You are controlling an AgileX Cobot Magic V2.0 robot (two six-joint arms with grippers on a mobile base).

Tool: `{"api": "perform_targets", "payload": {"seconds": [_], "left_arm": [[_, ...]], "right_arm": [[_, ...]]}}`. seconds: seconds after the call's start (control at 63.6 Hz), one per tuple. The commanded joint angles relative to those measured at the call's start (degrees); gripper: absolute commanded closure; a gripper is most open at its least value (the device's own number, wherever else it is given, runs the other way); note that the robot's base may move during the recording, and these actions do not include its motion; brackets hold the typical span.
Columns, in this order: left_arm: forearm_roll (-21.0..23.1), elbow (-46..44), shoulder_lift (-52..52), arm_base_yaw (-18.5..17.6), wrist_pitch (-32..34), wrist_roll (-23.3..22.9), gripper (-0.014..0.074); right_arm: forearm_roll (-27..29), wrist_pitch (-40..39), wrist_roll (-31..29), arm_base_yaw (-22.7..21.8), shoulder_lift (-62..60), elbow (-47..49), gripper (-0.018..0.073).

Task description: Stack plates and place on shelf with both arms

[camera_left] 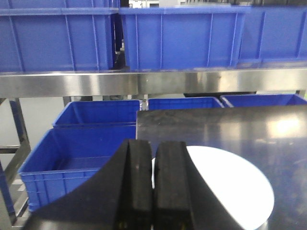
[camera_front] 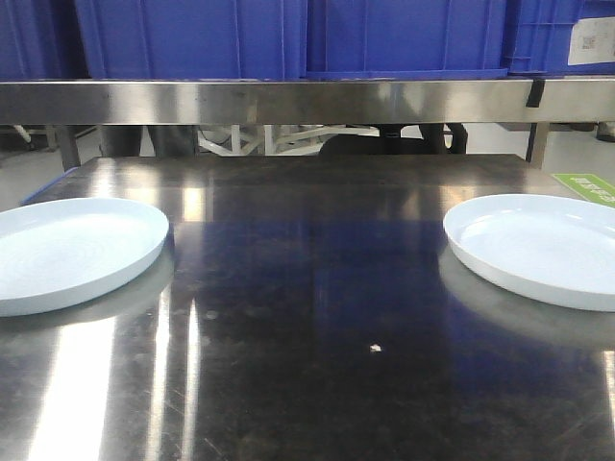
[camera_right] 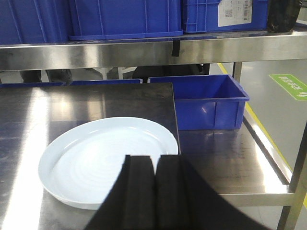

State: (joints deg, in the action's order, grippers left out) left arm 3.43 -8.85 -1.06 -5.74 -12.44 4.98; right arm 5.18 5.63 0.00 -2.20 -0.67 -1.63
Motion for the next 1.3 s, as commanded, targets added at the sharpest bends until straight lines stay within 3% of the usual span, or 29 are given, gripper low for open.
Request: {"api": "perform_targets", "payload": {"seconds": [0.0,0.157,0.629,0.896,1.132,1.289], "left_arm": [[1.20,-3.78,-3.75,0.06,2.67,-0.37,0.0509],[1.32,-7.09,-11.75,0.06,-2.50,-0.69,0.0509],[1.32,-17.31,-39.48,0.06,-4.60,-0.69,0.0509],[1.32,-29.26,-55.59,0.06,-21.83,-0.69,0.0509],[0.94,-38.87,-64.74,0.06,-31.03,-0.69,0.0510],[-2.30,-45.60,-71.43,1.47,-36.52,-0.69,0.0510]], "right_arm": [[-0.54,-5.09,0.00,-0.19,-1.01,-0.06,0.0510],[-0.54,-5.09,0.00,-0.19,-1.01,-0.06,0.0510],[-0.54,-5.09,0.00,-0.19,-1.01,-0.06,0.0510],[-0.54,-5.09,0.00,-0.19,-1.01,-0.06,0.0510],[-0.54,-5.09,0.00,-0.19,-1.01,-0.06,0.0510],[-0.54,-5.09,0.00,-0.19,-1.01,-0.06,0.0510]]}}
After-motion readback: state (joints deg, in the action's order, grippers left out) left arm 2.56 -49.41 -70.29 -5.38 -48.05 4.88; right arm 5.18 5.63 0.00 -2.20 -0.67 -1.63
